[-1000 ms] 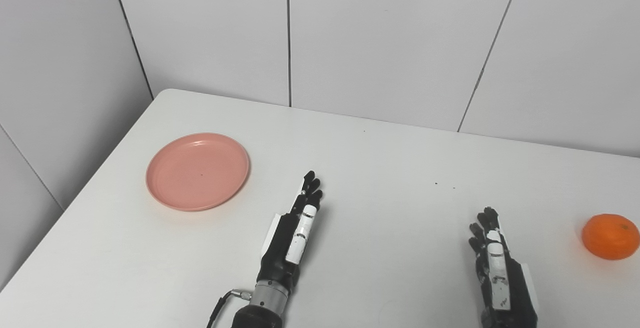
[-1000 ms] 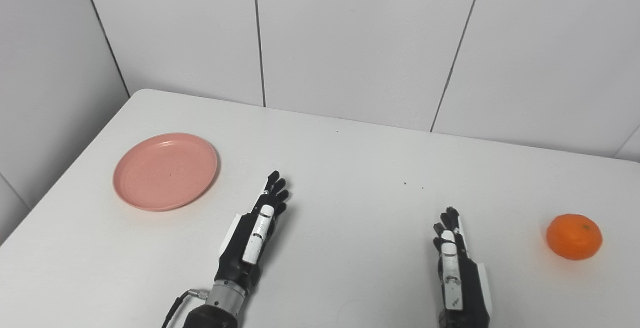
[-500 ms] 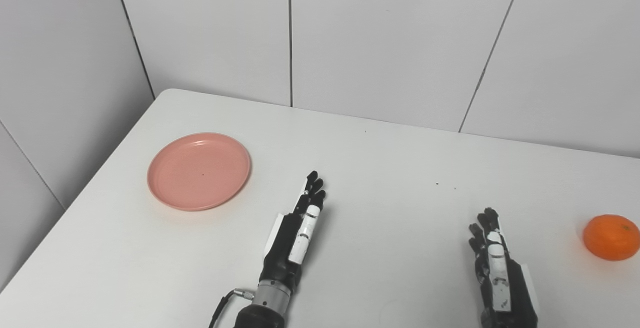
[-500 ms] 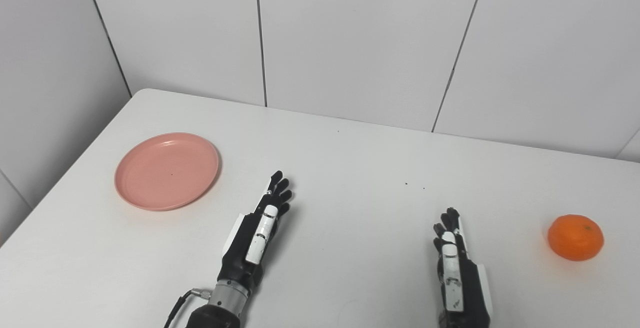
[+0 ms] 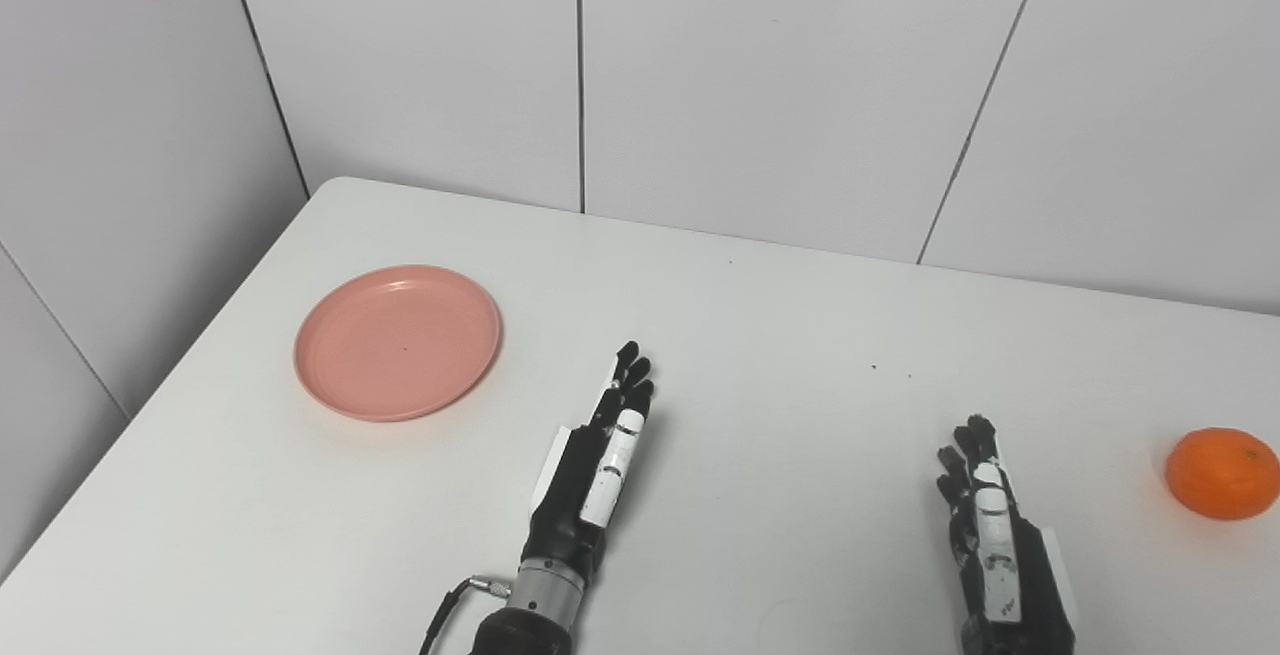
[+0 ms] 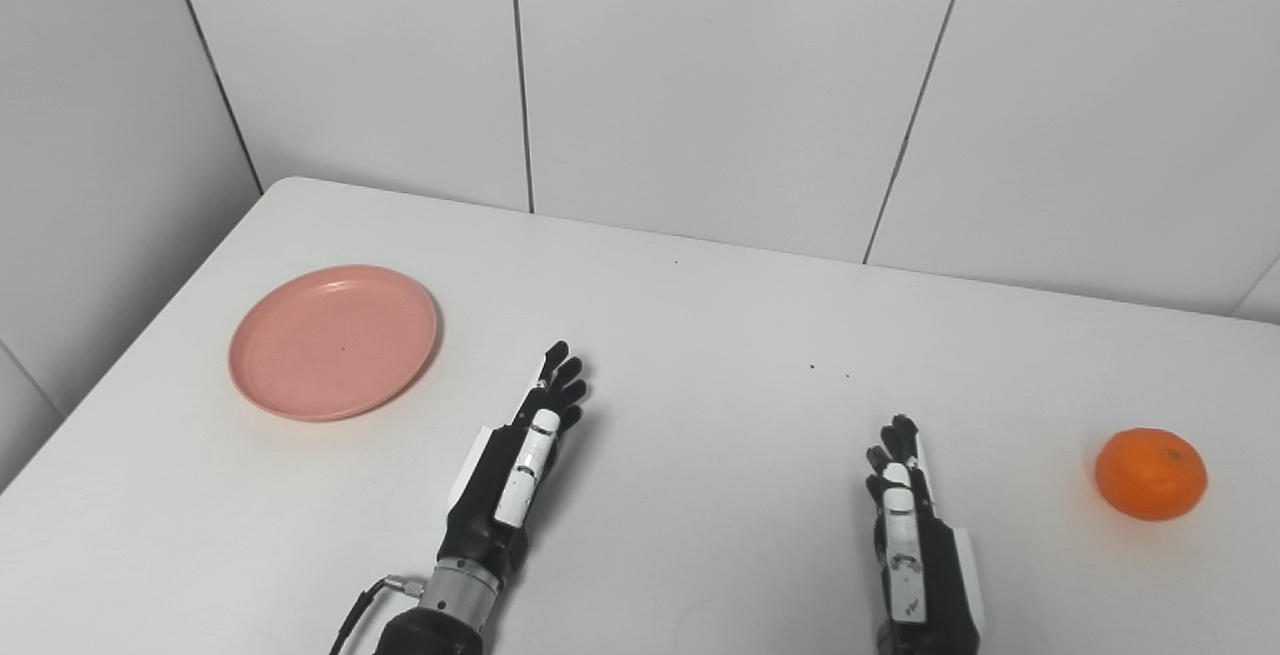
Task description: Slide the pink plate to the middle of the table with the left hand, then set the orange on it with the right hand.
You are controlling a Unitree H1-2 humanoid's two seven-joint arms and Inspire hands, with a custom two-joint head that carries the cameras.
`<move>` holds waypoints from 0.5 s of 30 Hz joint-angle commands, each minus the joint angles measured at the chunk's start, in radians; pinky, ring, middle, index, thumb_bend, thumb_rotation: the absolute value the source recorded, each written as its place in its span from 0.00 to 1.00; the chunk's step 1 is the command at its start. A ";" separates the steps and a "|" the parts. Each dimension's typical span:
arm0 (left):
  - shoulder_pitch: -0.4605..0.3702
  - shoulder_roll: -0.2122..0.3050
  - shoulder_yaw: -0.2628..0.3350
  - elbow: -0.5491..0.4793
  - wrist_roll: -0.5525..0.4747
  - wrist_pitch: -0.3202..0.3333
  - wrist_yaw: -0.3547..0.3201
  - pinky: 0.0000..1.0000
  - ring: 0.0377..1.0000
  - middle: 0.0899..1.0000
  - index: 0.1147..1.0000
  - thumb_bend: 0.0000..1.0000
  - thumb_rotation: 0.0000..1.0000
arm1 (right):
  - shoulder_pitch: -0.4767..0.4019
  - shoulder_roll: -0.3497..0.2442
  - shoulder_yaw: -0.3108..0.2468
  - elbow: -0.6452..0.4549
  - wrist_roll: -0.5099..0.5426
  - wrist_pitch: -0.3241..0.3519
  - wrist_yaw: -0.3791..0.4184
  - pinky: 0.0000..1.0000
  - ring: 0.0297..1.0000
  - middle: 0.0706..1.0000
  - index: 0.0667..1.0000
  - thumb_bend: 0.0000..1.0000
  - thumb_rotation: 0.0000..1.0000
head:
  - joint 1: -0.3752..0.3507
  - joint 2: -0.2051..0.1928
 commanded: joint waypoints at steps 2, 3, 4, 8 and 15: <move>-0.027 -0.001 -0.007 -0.038 0.003 0.010 -0.012 0.97 0.96 0.98 0.97 0.39 1.00 | -0.009 0.007 0.001 -0.022 0.001 -0.054 0.005 1.00 0.98 0.99 1.00 0.17 1.00 | 0.002 0.001; -0.029 0.000 -0.006 -0.042 0.004 0.014 -0.012 0.96 0.96 0.97 0.97 0.39 1.00 | -0.009 0.008 0.001 -0.022 0.002 -0.055 0.006 1.00 0.98 0.99 1.00 0.17 1.00 | 0.002 0.001; -0.035 0.006 -0.007 -0.051 0.010 0.019 -0.015 0.96 0.96 0.97 0.97 0.39 1.00 | -0.010 0.007 0.001 -0.020 0.000 -0.057 0.006 1.00 0.98 0.99 1.00 0.17 1.00 | 0.005 0.003; -0.051 0.025 -0.008 -0.079 0.014 0.046 -0.029 0.96 0.96 0.98 0.97 0.40 1.00 | -0.010 0.005 0.000 -0.019 -0.004 -0.058 0.006 1.00 0.98 0.99 0.99 0.17 1.00 | 0.008 0.004; -0.075 0.047 -0.003 -0.113 -0.009 0.066 -0.048 0.97 0.97 0.98 0.97 0.40 1.00 | -0.011 0.003 -0.001 -0.014 0.000 -0.060 0.009 1.00 0.98 0.99 1.00 0.19 1.00 | 0.010 0.004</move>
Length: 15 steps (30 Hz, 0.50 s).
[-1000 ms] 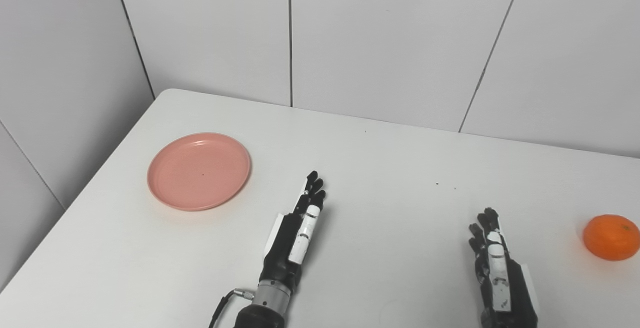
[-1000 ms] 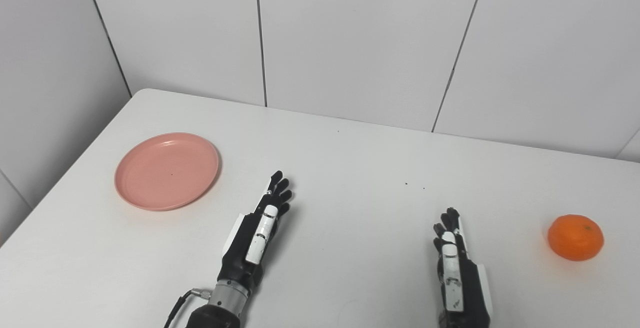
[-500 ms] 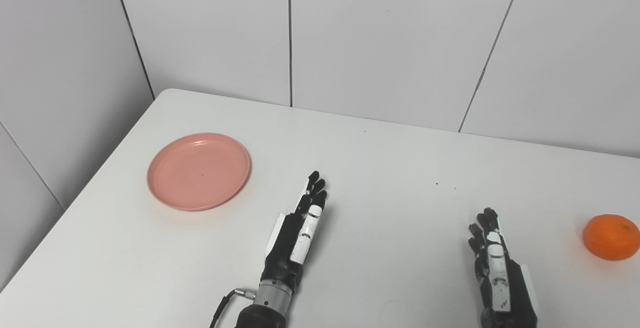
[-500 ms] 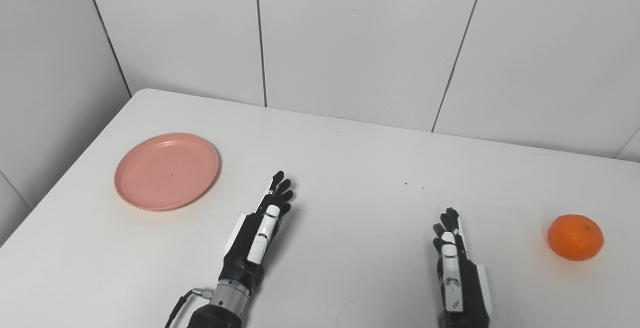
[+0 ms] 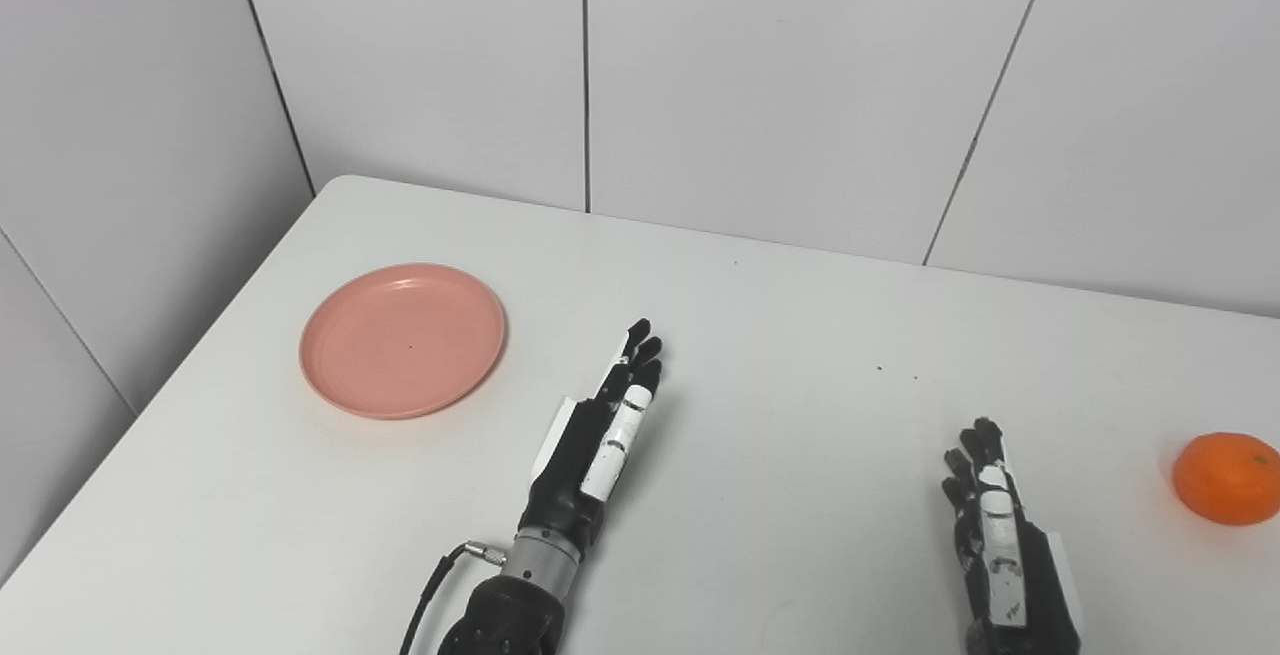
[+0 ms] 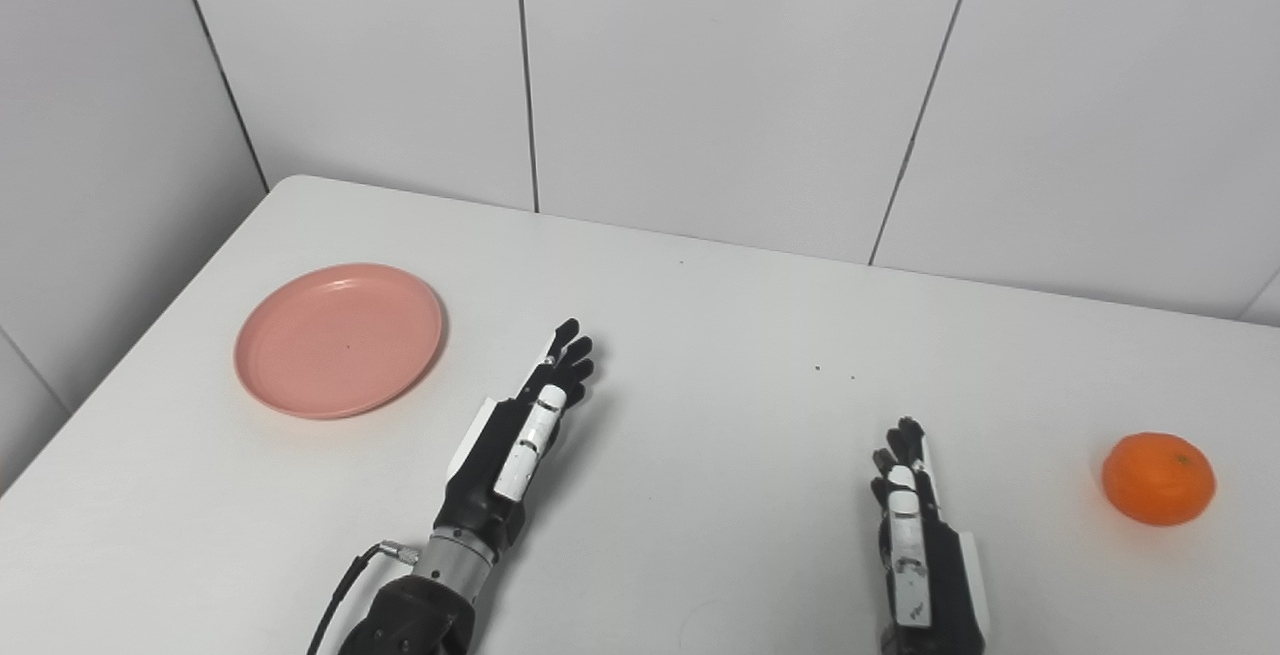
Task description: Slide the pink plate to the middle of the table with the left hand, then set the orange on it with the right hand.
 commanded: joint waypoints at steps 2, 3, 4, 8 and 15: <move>-0.045 0.012 -0.002 -0.037 0.005 -0.017 -0.015 0.96 0.97 0.98 0.96 0.42 1.00 | -0.013 0.001 -0.002 -0.011 -0.001 -0.062 0.006 1.00 0.98 0.99 0.99 0.18 1.00 | 0.000 0.001; -0.049 0.016 -0.001 -0.038 0.007 -0.020 -0.016 0.95 0.96 0.97 0.95 0.42 1.00 | -0.014 0.000 -0.002 -0.008 -0.002 -0.066 0.007 1.00 0.98 0.99 0.99 0.18 1.00 | 0.000 0.001; -0.054 0.019 0.002 -0.042 0.007 -0.017 -0.016 0.95 0.96 0.97 0.95 0.42 1.00 | -0.015 0.001 -0.003 -0.006 0.000 -0.068 0.007 1.00 0.98 0.99 0.99 0.18 1.00 | 0.000 0.000; -0.069 0.029 0.016 -0.065 0.004 -0.005 -0.015 0.93 0.95 0.96 0.95 0.42 1.00 | -0.015 0.001 -0.001 -0.006 -0.004 -0.067 0.005 1.00 0.98 0.99 0.99 0.19 1.00 | -0.001 -0.001; -0.096 0.054 0.040 -0.125 -0.010 0.036 -0.024 0.94 0.95 0.97 0.96 0.41 1.00 | -0.014 0.005 0.000 -0.006 0.001 -0.067 0.006 1.00 0.98 0.99 1.00 0.19 1.00 | -0.002 0.001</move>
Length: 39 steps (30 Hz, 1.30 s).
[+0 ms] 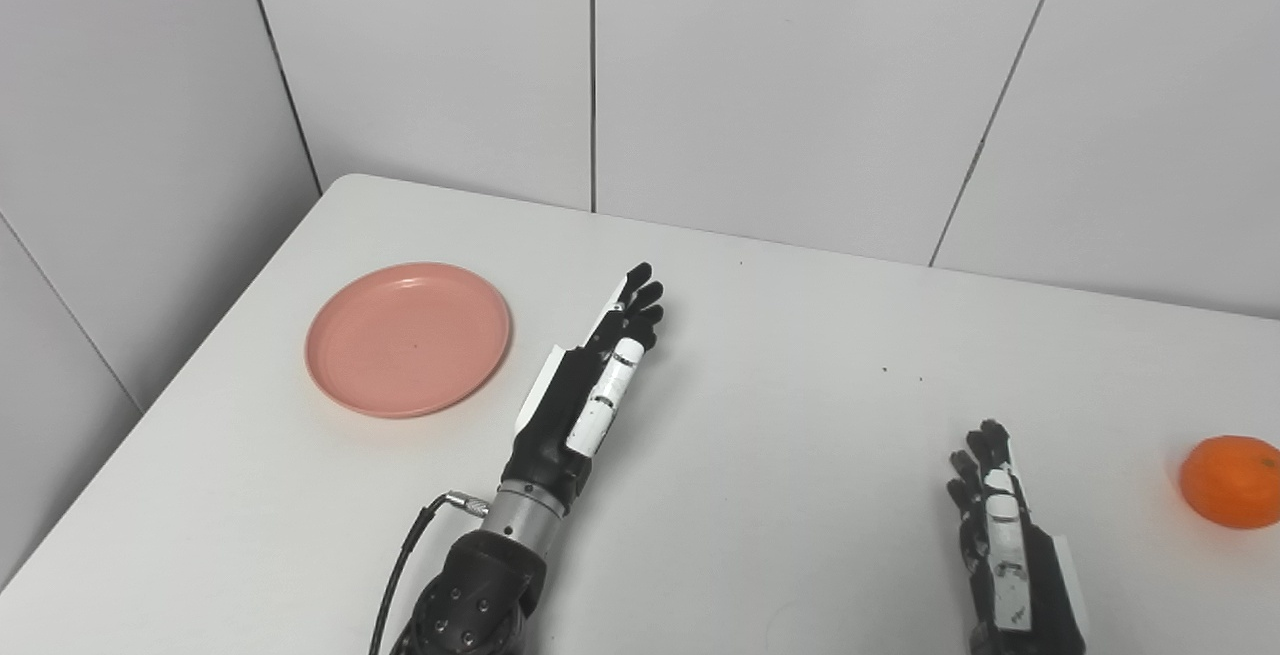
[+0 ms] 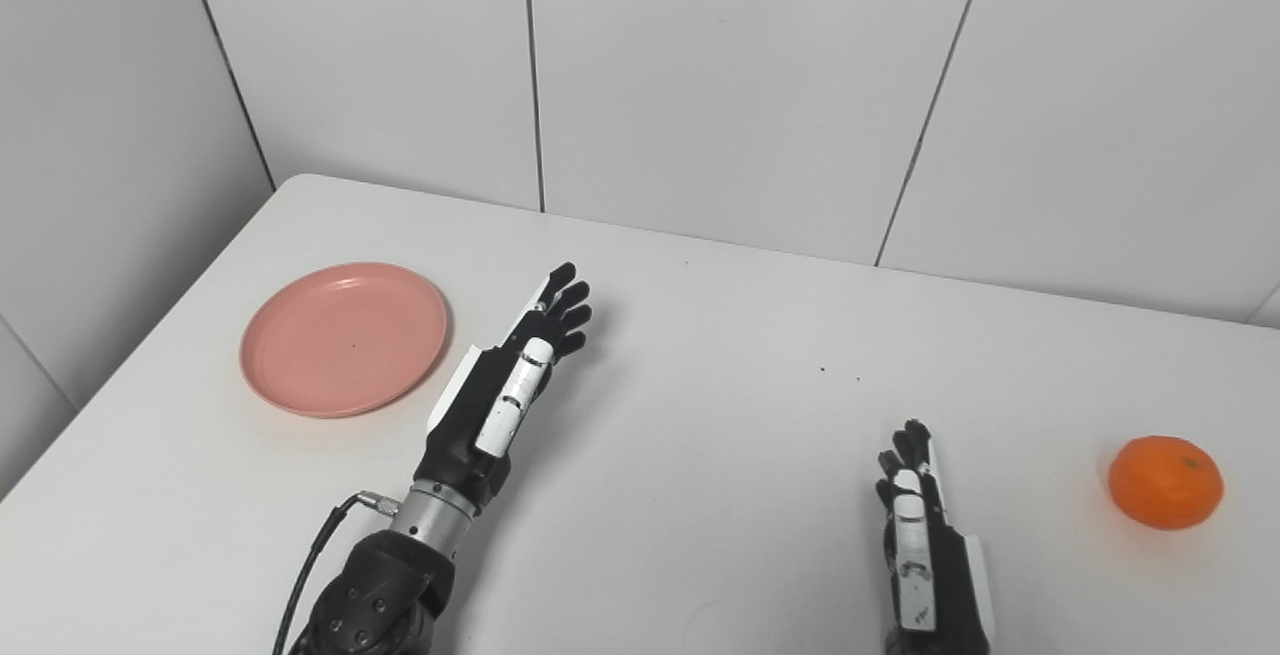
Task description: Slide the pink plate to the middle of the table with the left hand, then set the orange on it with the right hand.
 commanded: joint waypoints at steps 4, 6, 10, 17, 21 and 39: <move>-0.064 0.031 0.033 -0.082 -0.032 0.030 -0.021 0.96 0.96 0.97 0.96 0.43 0.99 | -0.011 0.008 -0.001 -0.022 0.002 -0.043 0.003 1.00 0.98 0.99 0.99 0.18 1.00 | 0.000 0.002; -0.077 0.043 0.045 -0.097 -0.036 0.046 -0.022 0.96 0.96 0.97 0.96 0.43 0.98 | -0.011 0.007 0.000 -0.021 0.000 -0.045 0.003 0.99 0.98 0.99 0.99 0.18 1.00 | 0.000 0.002; -0.102 0.066 0.070 -0.124 -0.046 0.082 -0.021 0.96 0.96 0.98 0.97 0.45 1.00 | -0.010 0.007 0.000 -0.023 0.004 -0.041 0.004 1.00 0.98 0.99 0.99 0.19 1.00 | 0.000 0.002; -0.135 0.112 0.135 -0.146 -0.084 0.094 -0.021 0.96 0.96 0.98 0.97 0.44 1.00 | -0.010 0.007 0.000 -0.025 0.000 -0.038 0.004 1.00 0.98 0.99 1.00 0.18 1.00 | 0.001 0.004; -0.148 0.144 0.172 -0.133 -0.096 0.079 -0.023 0.96 0.96 0.97 0.96 0.46 1.00 | -0.008 0.006 0.001 -0.024 0.003 -0.046 0.007 1.00 0.98 0.99 0.99 0.19 1.00 | 0.002 0.006; -0.190 0.225 0.312 -0.122 -0.160 0.091 -0.001 0.98 0.95 0.96 0.94 0.42 1.00 | -0.004 0.009 0.003 -0.037 -0.002 -0.027 0.002 0.99 0.98 0.99 1.00 0.19 1.00 | 0.000 0.007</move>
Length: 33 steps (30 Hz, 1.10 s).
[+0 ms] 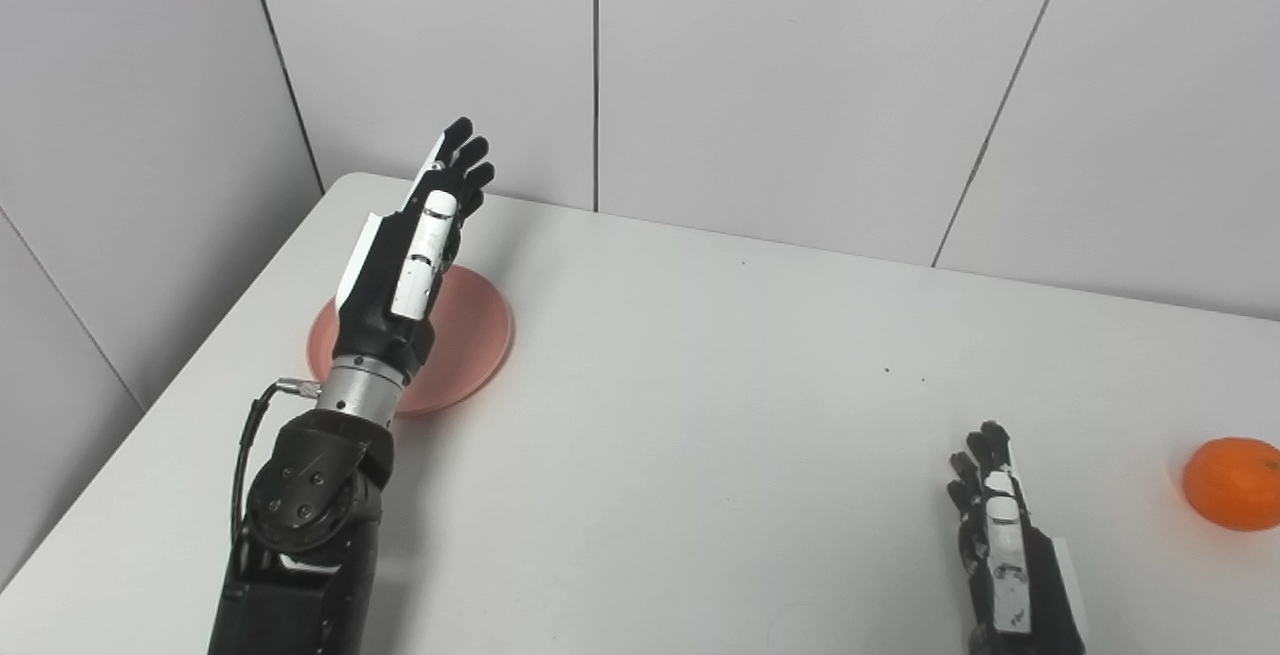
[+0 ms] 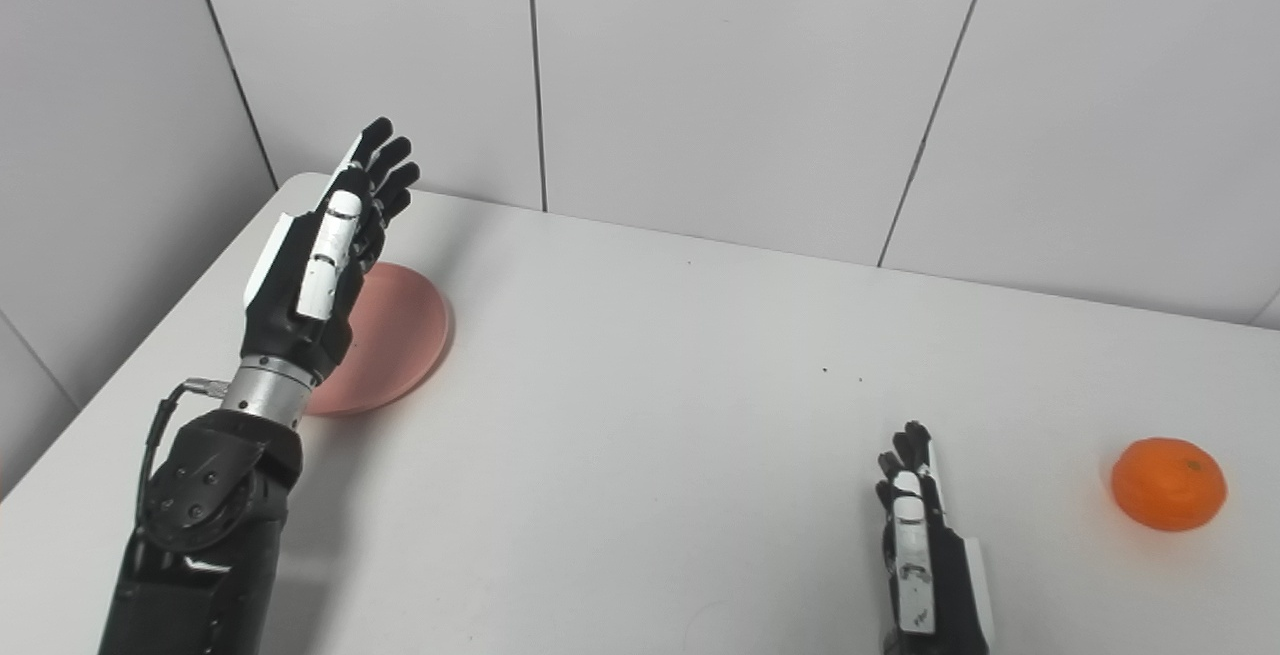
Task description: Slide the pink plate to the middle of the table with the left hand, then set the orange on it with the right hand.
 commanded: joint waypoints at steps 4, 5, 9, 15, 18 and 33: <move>-0.044 0.038 0.041 -0.032 -0.008 -0.011 0.028 0.99 0.96 0.97 0.95 0.44 1.00 | -0.010 0.001 0.000 -0.032 -0.003 -0.027 0.004 1.00 0.98 0.99 1.00 0.20 1.00 | 0.000 0.001; -0.045 0.042 0.051 -0.029 -0.013 -0.018 0.031 0.97 0.96 0.97 0.95 0.43 1.00 | -0.010 0.001 0.000 -0.031 -0.002 -0.029 0.005 1.00 0.98 0.99 1.00 0.19 1.00 | 0.000 0.002; -0.047 0.064 0.082 -0.002 -0.029 -0.057 0.030 0.96 0.96 0.97 0.95 0.44 1.00 | -0.010 0.003 0.000 -0.030 0.001 -0.030 0.005 1.00 0.98 0.99 1.00 0.19 1.00 | 0.000 0.002; -0.045 0.089 0.114 0.000 -0.042 -0.048 0.039 0.95 0.95 0.96 0.94 0.45 1.00 | -0.008 0.003 0.000 -0.032 0.005 -0.028 0.007 1.00 0.98 0.99 1.00 0.19 1.00 | -0.003 0.003; -0.045 0.095 0.131 0.005 -0.061 -0.046 0.039 0.97 0.97 0.98 0.96 0.44 1.00 | -0.007 0.002 0.000 -0.033 0.002 -0.029 0.006 1.00 0.98 0.99 0.99 0.20 1.00 | -0.003 0.005; -0.051 0.120 0.192 0.092 -0.092 -0.076 0.061 0.95 0.95 0.95 0.94 0.43 0.99 | -0.006 0.004 -0.001 -0.024 0.003 -0.045 0.005 1.00 0.98 0.99 0.99 0.18 1.00 | 0.009 -0.001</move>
